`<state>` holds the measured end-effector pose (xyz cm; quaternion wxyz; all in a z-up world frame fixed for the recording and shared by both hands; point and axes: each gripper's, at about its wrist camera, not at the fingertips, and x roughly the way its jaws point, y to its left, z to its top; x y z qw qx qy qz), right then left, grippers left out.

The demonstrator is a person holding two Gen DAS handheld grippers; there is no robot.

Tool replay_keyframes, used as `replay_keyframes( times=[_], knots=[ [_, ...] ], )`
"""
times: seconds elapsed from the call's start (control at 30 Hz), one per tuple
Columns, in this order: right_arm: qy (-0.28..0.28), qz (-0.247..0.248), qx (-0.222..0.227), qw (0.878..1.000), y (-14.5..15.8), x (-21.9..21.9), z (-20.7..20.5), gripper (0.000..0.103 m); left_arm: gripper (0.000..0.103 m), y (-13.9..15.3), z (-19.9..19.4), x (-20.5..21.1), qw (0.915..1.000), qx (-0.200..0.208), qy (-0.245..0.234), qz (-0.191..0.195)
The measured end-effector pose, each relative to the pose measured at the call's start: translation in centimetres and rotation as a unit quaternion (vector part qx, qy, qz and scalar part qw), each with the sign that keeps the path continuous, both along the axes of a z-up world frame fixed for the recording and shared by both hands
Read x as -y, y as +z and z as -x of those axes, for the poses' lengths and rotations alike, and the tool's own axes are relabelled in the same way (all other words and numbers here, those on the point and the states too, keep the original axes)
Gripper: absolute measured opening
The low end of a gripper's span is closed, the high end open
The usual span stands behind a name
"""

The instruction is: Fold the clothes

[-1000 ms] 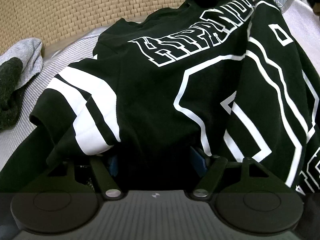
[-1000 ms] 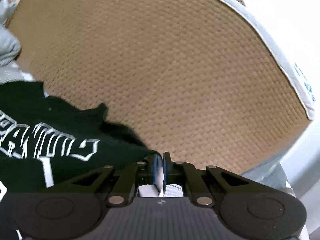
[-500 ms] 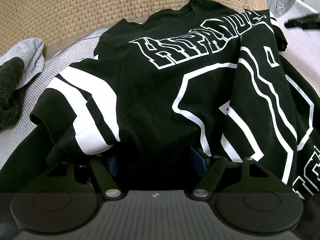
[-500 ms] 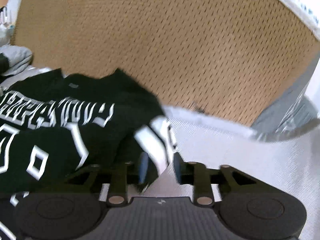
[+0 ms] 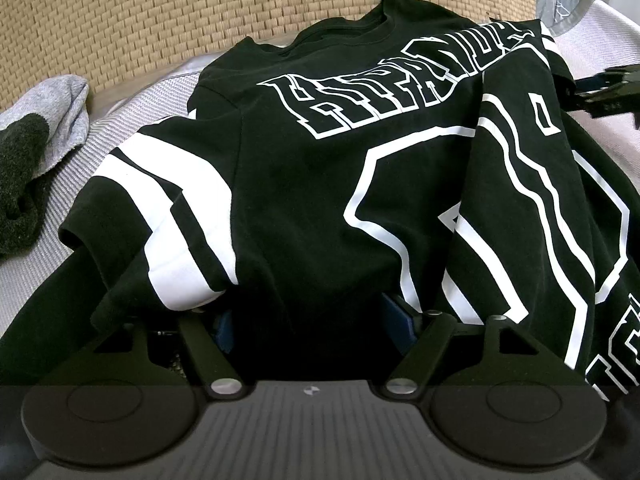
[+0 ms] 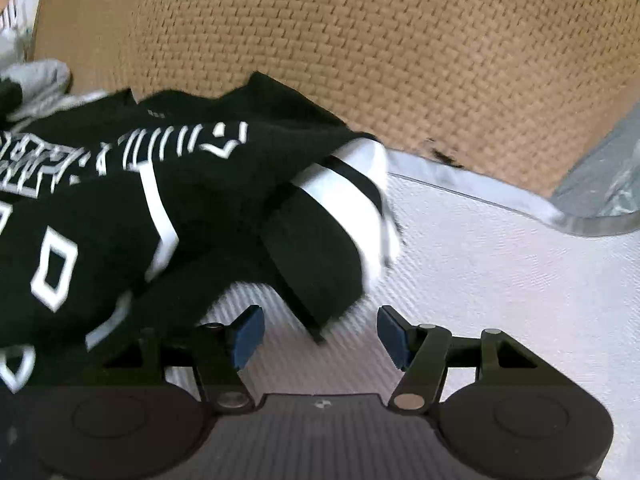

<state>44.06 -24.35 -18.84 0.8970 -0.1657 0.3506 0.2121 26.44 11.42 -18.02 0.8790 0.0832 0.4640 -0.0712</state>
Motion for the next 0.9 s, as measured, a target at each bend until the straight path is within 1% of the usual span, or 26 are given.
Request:
replay_keyframes(
  times=[0.07,0.1,0.13,0.17,0.2,0.27,0.3,0.37,0.47,0.53,0.6,0.67,0.77,0.9],
  knots=[
    [-0.025,-0.017,0.015,0.999,-0.1,-0.3,-0.9,0.06,0.074,0.0,-0.1,0.0,1.0,-0.001,0.0,0.0],
    [-0.058,-0.034,0.013,0.998,-0.1,-0.1,-1.6,0.048,0.074,0.0,-0.1,0.0,1.0,-0.001,0.0,0.0],
    [-0.076,-0.051,0.009,0.996,0.0,0.2,-2.0,0.015,0.074,0.0,-0.1,0.0,1.0,-0.002,0.0,0.0],
    [-0.104,-0.028,0.015,0.994,0.3,0.2,-2.3,0.007,0.074,0.0,-0.1,-0.1,1.0,-0.002,0.0,0.0],
    [-0.13,-0.007,0.021,0.991,0.6,0.3,-2.7,0.008,0.074,0.0,-0.2,-0.1,1.0,-0.003,0.0,0.0],
    [-0.132,0.013,0.03,0.991,1.4,0.8,-2.7,0.007,0.074,0.0,-0.2,-0.1,1.0,-0.003,-0.001,-0.001],
    [-0.127,0.037,0.045,0.99,2.1,1.0,-2.6,0.007,0.074,-0.1,-0.2,-0.1,1.0,-0.002,-0.002,-0.001],
    [-0.119,0.062,0.067,0.989,3.3,1.7,-2.4,0.006,0.074,-0.1,-0.2,-0.1,1.0,-0.001,-0.001,-0.002],
    [-0.121,0.095,0.112,0.982,5.8,2.8,-1.8,0.006,0.074,-0.2,-0.2,-0.2,1.0,0.0,-0.003,-0.002],
    [-0.105,0.144,0.154,0.972,7.2,2.6,-1.5,0.006,0.074,-0.2,-0.2,-0.2,1.0,-0.001,-0.003,-0.002],
    [-0.08,0.198,0.198,0.957,8.5,2.0,-1.3,0.006,0.074,-0.2,-0.3,-0.2,1.0,0.0,-0.004,-0.003],
    [-0.058,0.233,0.232,0.943,9.6,1.4,-1.2,0.006,0.074,-0.1,-0.3,-0.2,1.0,0.0,-0.004,-0.003],
    [-0.035,0.27,0.246,0.93,9.7,-0.1,-1.6,0.009,0.074,-0.1,-0.3,-0.3,1.0,0.0,-0.003,-0.003],
    [-0.004,0.319,0.263,0.911,9.9,-2.2,-2.0,0.009,0.074,-0.2,-0.2,-0.1,1.0,0.002,-0.002,-0.004]
  ],
)
